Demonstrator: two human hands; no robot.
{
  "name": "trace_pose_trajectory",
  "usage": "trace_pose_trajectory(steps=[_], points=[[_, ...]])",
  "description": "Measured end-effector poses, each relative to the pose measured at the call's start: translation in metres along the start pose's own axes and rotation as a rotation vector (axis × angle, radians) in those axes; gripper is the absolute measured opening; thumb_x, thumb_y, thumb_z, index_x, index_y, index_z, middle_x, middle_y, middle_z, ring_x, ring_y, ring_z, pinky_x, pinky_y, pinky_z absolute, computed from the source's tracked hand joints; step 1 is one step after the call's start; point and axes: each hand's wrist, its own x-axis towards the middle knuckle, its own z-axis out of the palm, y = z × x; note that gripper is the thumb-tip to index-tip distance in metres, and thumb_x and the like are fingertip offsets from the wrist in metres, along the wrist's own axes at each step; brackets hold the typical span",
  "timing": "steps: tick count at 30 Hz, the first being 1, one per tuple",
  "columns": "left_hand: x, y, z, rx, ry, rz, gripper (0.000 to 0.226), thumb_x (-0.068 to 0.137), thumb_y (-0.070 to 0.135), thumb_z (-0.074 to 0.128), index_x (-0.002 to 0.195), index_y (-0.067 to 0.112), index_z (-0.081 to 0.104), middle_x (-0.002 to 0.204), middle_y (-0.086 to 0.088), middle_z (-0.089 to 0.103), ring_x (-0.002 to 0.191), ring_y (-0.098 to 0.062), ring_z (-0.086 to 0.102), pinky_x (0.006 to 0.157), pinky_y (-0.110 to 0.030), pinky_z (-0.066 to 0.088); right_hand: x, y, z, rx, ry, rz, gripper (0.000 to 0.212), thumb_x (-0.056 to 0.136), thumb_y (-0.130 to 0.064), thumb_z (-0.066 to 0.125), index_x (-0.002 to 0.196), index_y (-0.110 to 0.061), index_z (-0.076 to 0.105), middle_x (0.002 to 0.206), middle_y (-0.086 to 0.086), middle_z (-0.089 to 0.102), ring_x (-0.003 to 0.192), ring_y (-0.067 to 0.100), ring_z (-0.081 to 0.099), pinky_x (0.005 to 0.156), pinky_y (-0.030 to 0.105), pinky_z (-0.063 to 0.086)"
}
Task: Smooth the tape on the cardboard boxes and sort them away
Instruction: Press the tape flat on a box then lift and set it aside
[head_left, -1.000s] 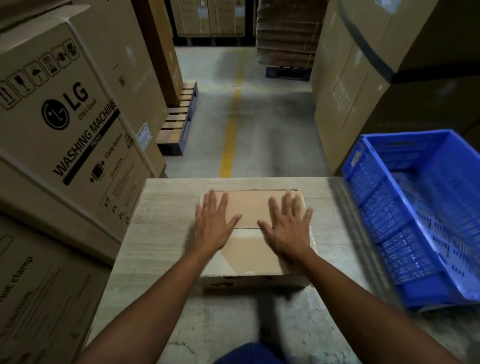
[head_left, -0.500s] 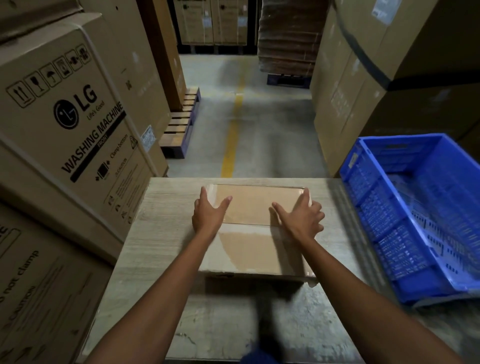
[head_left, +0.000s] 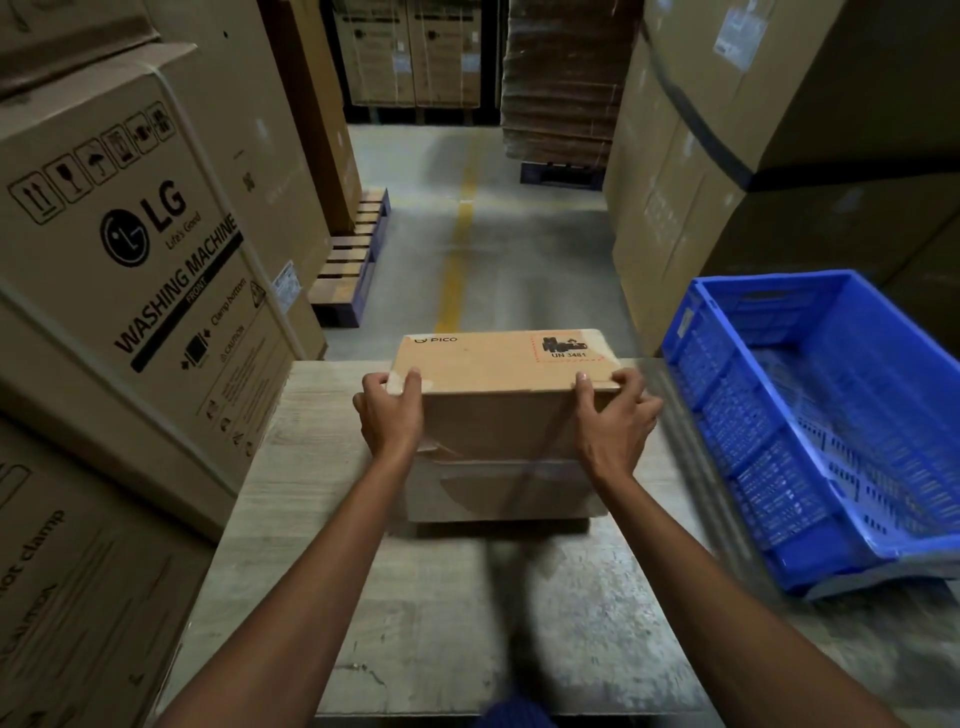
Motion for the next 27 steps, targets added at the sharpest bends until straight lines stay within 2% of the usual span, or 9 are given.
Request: trace_pose_trajectory(steps=[5,10,13,16,17,19,20,22,27], points=[[-0.029,-0.025,-0.011,-0.048,0.03,0.084,0.038,0.095,0.036,0.064,0.122,0.012,0.052,0.117,-0.004,0.047,0.095,-0.019,0.049,0.077,-0.031,0.039,-0.024,0.022,-0.007,0.045,0.032,-0.009,0.045,0.091,-0.042,0.067,0.119,-0.017,0.043,0.126,0.014,0.039,0.114,0.03,0.048,0.081,0.034,0.045],[-0.047,-0.056,-0.026,-0.101,0.042,0.154,0.032,0.095,0.028,0.066,0.119,0.011,0.054,0.116,-0.005,0.051,0.096,-0.018,0.051,0.073,-0.026,0.038,-0.054,0.045,-0.01,0.074,0.061,-0.059,0.044,0.088,-0.037,0.069,0.116,-0.018,0.041,0.119,0.002,0.034,0.11,0.03,0.051,0.08,0.037,0.051],[-0.048,-0.069,-0.032,-0.075,0.018,0.212,0.031,0.095,0.028,0.065,0.119,0.013,0.053,0.119,-0.008,0.054,0.099,-0.02,0.055,0.075,-0.026,0.041,-0.062,0.053,-0.012,0.05,0.054,-0.073,0.044,0.088,-0.033,0.072,0.114,-0.013,0.043,0.119,0.007,0.039,0.107,0.027,0.05,0.077,0.035,0.048],[-0.05,-0.068,-0.037,0.031,-0.021,0.238,0.036,0.097,0.029,0.062,0.124,0.009,0.051,0.122,-0.009,0.052,0.097,-0.019,0.054,0.066,-0.009,0.039,-0.062,0.057,-0.019,-0.015,0.008,-0.11,0.042,0.088,-0.041,0.068,0.11,-0.016,0.043,0.115,0.005,0.04,0.102,0.025,0.051,0.072,0.033,0.044],[-0.051,-0.066,-0.039,0.067,-0.022,0.266,0.038,0.097,0.028,0.062,0.127,0.007,0.05,0.124,-0.01,0.05,0.098,-0.02,0.054,0.068,-0.01,0.042,-0.063,0.057,-0.022,-0.043,-0.003,-0.128,0.041,0.089,-0.044,0.065,0.11,-0.016,0.043,0.115,0.005,0.041,0.103,0.025,0.051,0.073,0.034,0.045],[-0.052,-0.068,-0.042,0.18,0.029,0.455,0.041,0.096,0.022,0.063,0.13,0.005,0.05,0.128,-0.013,0.047,0.109,-0.025,0.053,0.082,-0.03,0.052,-0.065,0.056,-0.025,-0.146,0.022,-0.218,0.037,0.091,-0.045,0.06,0.11,-0.015,0.048,0.121,0.008,0.045,0.113,0.027,0.049,0.092,0.047,0.047],[-0.051,-0.07,-0.043,0.24,0.051,0.597,0.041,0.094,0.019,0.063,0.13,0.005,0.051,0.13,-0.013,0.047,0.114,-0.027,0.051,0.088,-0.04,0.053,-0.065,0.056,-0.024,-0.219,0.045,-0.298,0.033,0.092,-0.04,0.059,0.11,-0.014,0.052,0.127,0.011,0.047,0.122,0.029,0.047,0.108,0.055,0.036],[-0.053,-0.075,-0.041,0.306,0.02,0.842,0.036,0.093,0.016,0.059,0.127,0.007,0.055,0.131,-0.013,0.049,0.122,-0.03,0.05,0.096,-0.049,0.051,-0.065,0.051,-0.022,-0.333,0.032,-0.491,0.024,0.093,-0.028,0.061,0.11,-0.012,0.057,0.139,0.013,0.049,0.137,0.031,0.042,0.12,0.055,0.009],[-0.081,-0.078,-0.023,0.55,-0.178,0.986,0.044,0.095,0.035,0.048,0.131,0.013,0.061,0.14,-0.013,0.055,0.136,-0.032,0.046,0.11,-0.052,0.036,-0.073,0.04,-0.004,-0.293,-0.214,-0.895,0.029,0.095,-0.029,0.054,0.11,-0.01,0.07,0.127,0.009,0.068,0.126,0.031,0.059,0.107,0.051,0.043]])
